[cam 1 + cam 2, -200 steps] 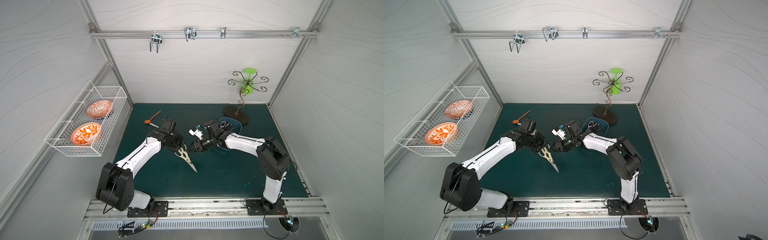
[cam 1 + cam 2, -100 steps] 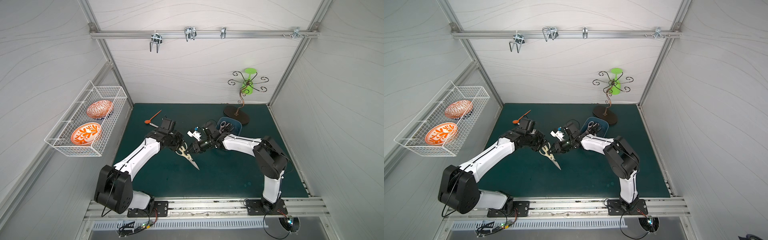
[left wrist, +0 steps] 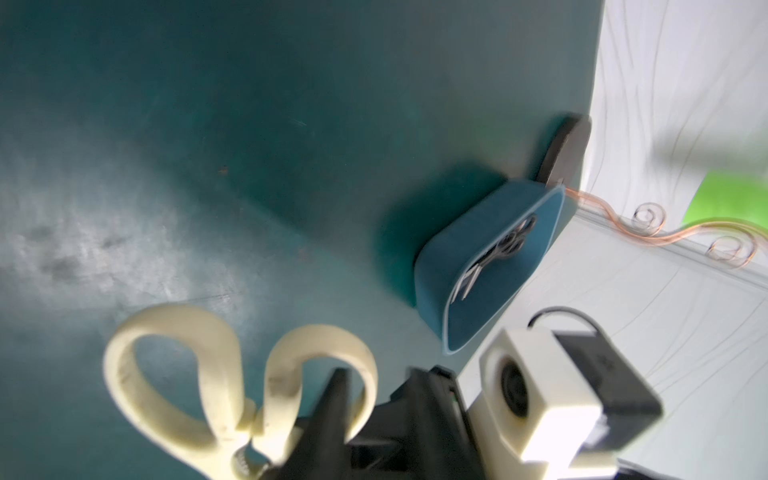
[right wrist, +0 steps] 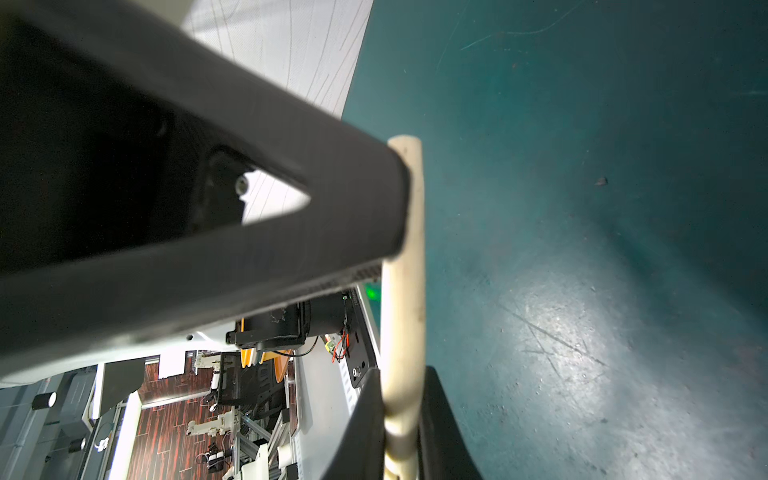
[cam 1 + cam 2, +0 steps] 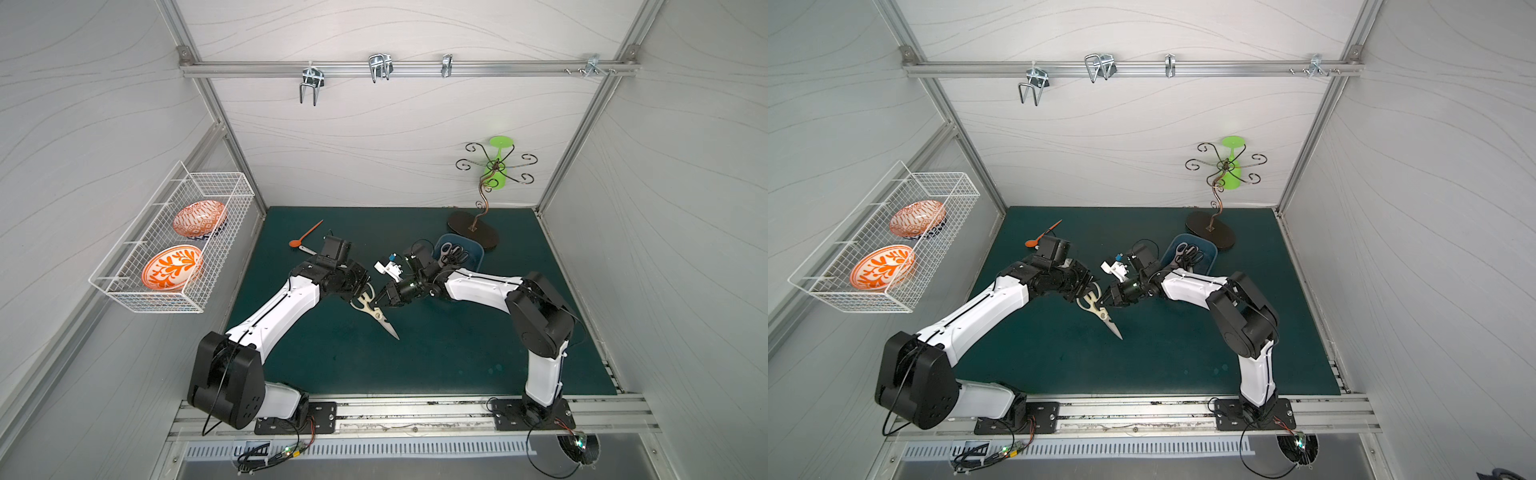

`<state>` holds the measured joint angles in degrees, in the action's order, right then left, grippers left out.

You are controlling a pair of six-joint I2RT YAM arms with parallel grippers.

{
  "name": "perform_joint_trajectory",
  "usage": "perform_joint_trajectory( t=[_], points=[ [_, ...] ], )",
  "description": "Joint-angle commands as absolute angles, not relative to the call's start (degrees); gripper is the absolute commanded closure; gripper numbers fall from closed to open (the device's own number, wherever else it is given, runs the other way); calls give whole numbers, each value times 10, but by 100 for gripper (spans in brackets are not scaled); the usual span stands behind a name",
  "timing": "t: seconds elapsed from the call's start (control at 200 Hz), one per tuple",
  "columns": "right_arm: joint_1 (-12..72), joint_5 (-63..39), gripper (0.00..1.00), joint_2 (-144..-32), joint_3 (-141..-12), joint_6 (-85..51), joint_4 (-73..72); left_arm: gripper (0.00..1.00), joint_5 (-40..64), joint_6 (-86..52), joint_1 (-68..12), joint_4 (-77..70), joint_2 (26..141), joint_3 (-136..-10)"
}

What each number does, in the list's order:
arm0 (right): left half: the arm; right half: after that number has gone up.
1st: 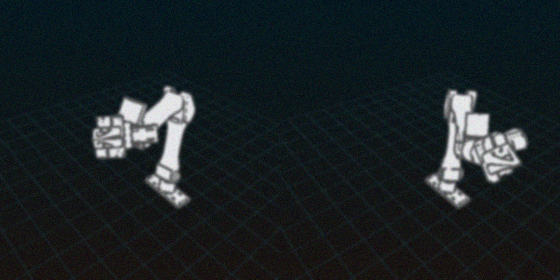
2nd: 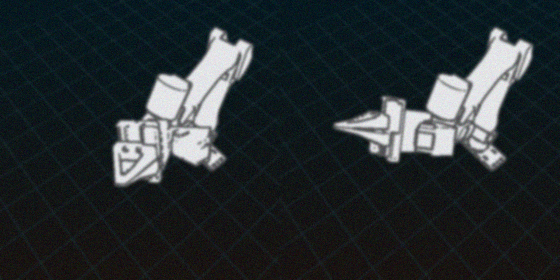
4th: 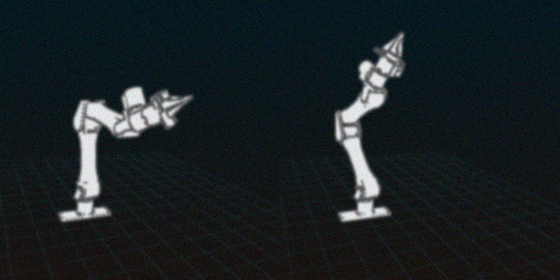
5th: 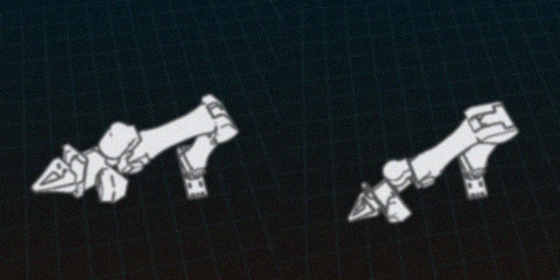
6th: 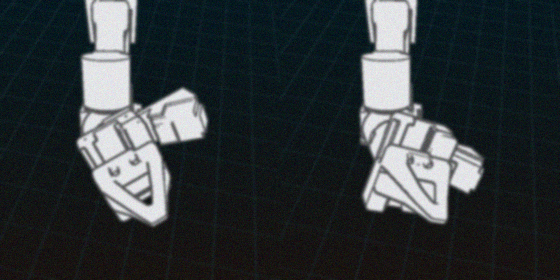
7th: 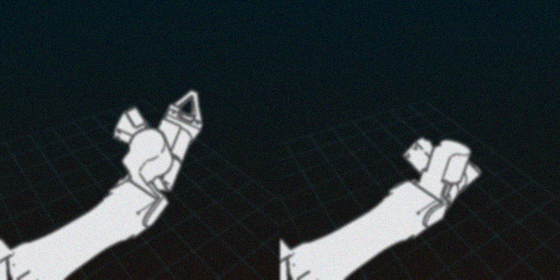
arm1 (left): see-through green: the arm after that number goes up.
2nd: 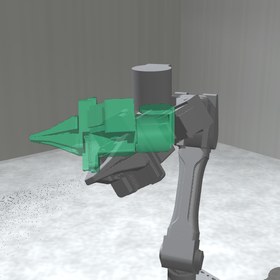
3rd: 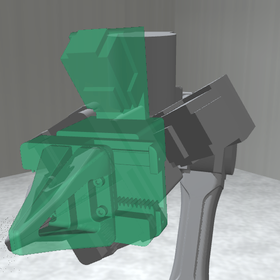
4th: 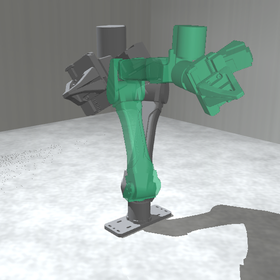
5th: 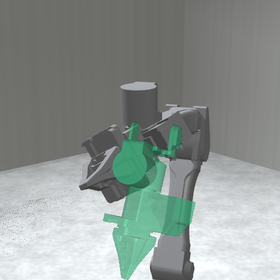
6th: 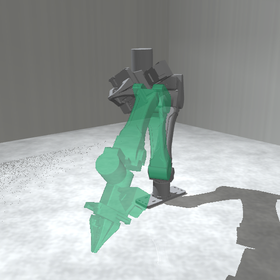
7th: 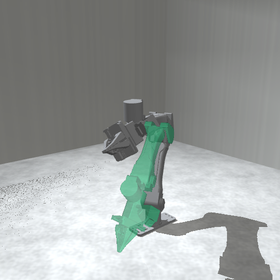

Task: Put the scissors into the storage box
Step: Pick up the scissors from the center of the board, then place the scissors in the storage box.

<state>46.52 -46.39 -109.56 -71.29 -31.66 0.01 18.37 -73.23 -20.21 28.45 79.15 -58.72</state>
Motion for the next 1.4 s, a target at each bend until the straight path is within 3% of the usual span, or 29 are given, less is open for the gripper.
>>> perform_joint_trajectory(
  t=[0.0, 0.06, 0.15, 0.475, 0.69, 0.915, 1.395],
  points=[
    [470, -465, 96, -1092, -718, -309, 2, 32, 189, -731, -203, 261, 777, -606],
    [469, -463, 97, -1089, -719, -305, 8, 22, 184, -730, -202, 268, 777, -612],
    [464, -458, 99, -1083, -716, -298, 20, 20, 179, -715, -195, 277, 774, -628],
    [380, -438, 100, -1036, -678, -289, 40, 20, 166, -647, -123, 303, 755, -664],
    [264, -403, 100, -983, -668, -267, 83, 22, 135, -568, -116, 308, 759, -652],
    [160, -312, 100, -959, -658, -269, 93, 22, 177, -489, -115, 311, 783, -625],
    [138, -219, 100, -1003, -627, -285, 44, 22, 158, -422, -112, 361, 789, -593]
  ],
)
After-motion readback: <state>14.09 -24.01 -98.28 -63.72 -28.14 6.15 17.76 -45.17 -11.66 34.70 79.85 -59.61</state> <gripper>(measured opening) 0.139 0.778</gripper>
